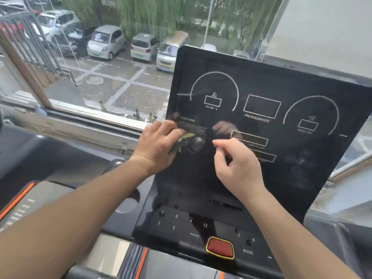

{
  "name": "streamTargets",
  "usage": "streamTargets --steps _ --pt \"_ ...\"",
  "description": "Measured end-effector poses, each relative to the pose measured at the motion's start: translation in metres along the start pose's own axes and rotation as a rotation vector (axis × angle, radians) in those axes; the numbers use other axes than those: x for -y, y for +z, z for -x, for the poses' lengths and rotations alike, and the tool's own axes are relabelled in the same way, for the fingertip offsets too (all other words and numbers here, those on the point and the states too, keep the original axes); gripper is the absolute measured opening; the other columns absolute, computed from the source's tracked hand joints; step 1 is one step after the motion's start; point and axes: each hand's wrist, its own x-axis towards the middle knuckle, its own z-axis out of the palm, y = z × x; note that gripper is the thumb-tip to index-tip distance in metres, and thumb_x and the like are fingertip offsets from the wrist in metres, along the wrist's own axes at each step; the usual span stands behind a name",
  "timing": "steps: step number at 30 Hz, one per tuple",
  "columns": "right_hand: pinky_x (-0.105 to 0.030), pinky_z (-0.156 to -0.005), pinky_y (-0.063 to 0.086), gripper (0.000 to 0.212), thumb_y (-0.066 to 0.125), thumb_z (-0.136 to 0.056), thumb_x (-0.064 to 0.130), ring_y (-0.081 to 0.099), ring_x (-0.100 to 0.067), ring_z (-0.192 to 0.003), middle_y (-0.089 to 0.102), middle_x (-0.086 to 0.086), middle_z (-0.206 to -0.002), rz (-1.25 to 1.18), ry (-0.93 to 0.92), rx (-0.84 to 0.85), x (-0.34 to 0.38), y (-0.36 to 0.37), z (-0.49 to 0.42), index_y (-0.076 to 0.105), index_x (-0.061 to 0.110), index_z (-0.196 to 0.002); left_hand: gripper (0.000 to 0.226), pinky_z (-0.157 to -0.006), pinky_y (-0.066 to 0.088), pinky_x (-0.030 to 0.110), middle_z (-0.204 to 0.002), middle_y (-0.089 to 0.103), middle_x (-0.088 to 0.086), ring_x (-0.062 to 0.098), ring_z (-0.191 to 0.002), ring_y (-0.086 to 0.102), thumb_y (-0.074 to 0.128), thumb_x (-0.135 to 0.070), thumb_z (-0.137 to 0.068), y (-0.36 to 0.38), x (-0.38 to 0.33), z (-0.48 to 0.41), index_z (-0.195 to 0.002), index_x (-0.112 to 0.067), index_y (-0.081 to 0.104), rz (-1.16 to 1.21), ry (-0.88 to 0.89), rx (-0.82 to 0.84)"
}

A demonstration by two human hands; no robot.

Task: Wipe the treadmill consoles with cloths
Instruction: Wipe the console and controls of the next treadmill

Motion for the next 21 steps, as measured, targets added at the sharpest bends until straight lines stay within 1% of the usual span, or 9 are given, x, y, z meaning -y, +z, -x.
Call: streamTargets --steps 1,3,6,9,11,13,15,19,21 --pt "-0.019 -0.079 0.051 0.025 0.063 -0.096 0.013 0.064 -0.003 -0.085 0.072 0.015 -0.097 -0.042 0.063 0.042 0.001 0.003 0.008 0.076 0.020 -0.117 0.053 -0.082 0.051 0.052 -0.120 0.058 0.012 0.040 -0.102 0.054 0.071 -0.019 -0.072 -0.002 -0.006 -0.005 -0.124 -0.017 0.062 0.044 -0.106 -0.031" --pt "-0.016 -0.074 0.051 0.024 0.062 -0.098 0.013 0.066 -0.002 -0.080 0.072 0.019 -0.088 -0.128 0.190 0.101 0.000 0.006 0.020 0.077 0.023 -0.113 0.053 -0.083 0.051 0.049 -0.121 0.055 0.012 0.039 -0.103 0.050 0.071 -0.016 -0.073 0.004 -0.020 -0.003 -0.125 -0.016 0.062 0.116 -0.247 -0.086" --pt "-0.017 -0.068 0.052 0.025 0.059 -0.099 0.013 0.067 -0.007 -0.071 0.071 0.013 -0.072 -0.241 0.378 0.128 -0.007 0.004 0.040 0.074 0.032 -0.105 0.050 -0.081 0.050 0.047 -0.121 0.054 0.011 0.038 -0.104 0.049 0.062 -0.020 -0.077 0.021 -0.030 0.033 -0.127 -0.014 0.064 0.155 -0.252 -0.052" --pt "-0.025 -0.068 0.055 0.027 0.058 -0.100 0.012 0.066 -0.011 -0.066 0.072 0.007 -0.073 -0.289 0.502 0.145 -0.016 0.000 0.060 0.074 0.033 -0.101 0.049 -0.077 0.054 0.050 -0.118 0.058 0.011 0.037 -0.099 0.051 0.050 -0.026 -0.079 0.037 -0.026 0.090 -0.123 -0.011 0.067 0.144 -0.160 0.114" --pt "-0.028 -0.073 0.057 0.028 0.057 -0.101 0.011 0.068 -0.010 -0.068 0.073 0.007 -0.073 -0.309 0.550 0.155 -0.019 -0.002 0.072 0.074 0.033 -0.101 0.046 -0.073 0.055 0.049 -0.115 0.059 0.008 0.035 -0.094 0.051 0.056 -0.021 -0.075 0.040 -0.021 0.114 -0.118 -0.012 0.069 0.127 -0.149 0.224" --pt "-0.031 -0.075 0.057 0.030 0.055 -0.101 0.010 0.069 -0.010 -0.069 0.073 0.007 -0.072 -0.323 0.590 0.152 -0.020 -0.002 0.082 0.074 0.033 -0.100 0.045 -0.073 0.054 0.047 -0.109 0.058 0.006 0.034 -0.091 0.052 0.063 -0.019 -0.068 0.035 -0.020 0.112 -0.113 -0.014 0.069 0.119 -0.186 0.304" --pt "-0.033 -0.076 0.057 0.030 0.055 -0.101 0.010 0.069 -0.011 -0.068 0.073 0.005 -0.071 -0.337 0.632 0.147 -0.021 -0.001 0.089 0.074 0.033 -0.099 0.042 -0.076 0.054 0.045 -0.105 0.057 0.005 0.033 -0.092 0.054 0.062 -0.024 -0.070 0.028 -0.028 0.099 -0.110 -0.016 0.067 0.103 -0.235 0.361" --pt "-0.030 -0.071 0.056 0.028 0.054 -0.101 0.011 0.066 -0.009 -0.064 0.074 0.002 -0.070 -0.374 0.685 0.155 -0.020 0.000 0.102 0.075 0.031 -0.101 0.036 -0.082 0.053 0.041 -0.111 0.055 0.005 0.031 -0.105 0.056 0.060 -0.035 -0.084 0.024 -0.068 0.088 -0.116 -0.020 0.059 0.100 -0.416 0.487" --pt "-0.032 -0.069 0.056 0.028 0.054 -0.102 0.011 0.064 -0.009 -0.061 0.074 0.000 -0.070 -0.388 0.709 0.158 -0.018 0.000 0.106 0.075 0.029 -0.102 0.041 -0.085 0.053 0.040 -0.116 0.055 0.003 0.029 -0.110 0.056 0.057 -0.043 -0.086 0.025 -0.089 0.090 -0.121 -0.022 0.056 0.099 -0.415 0.569"
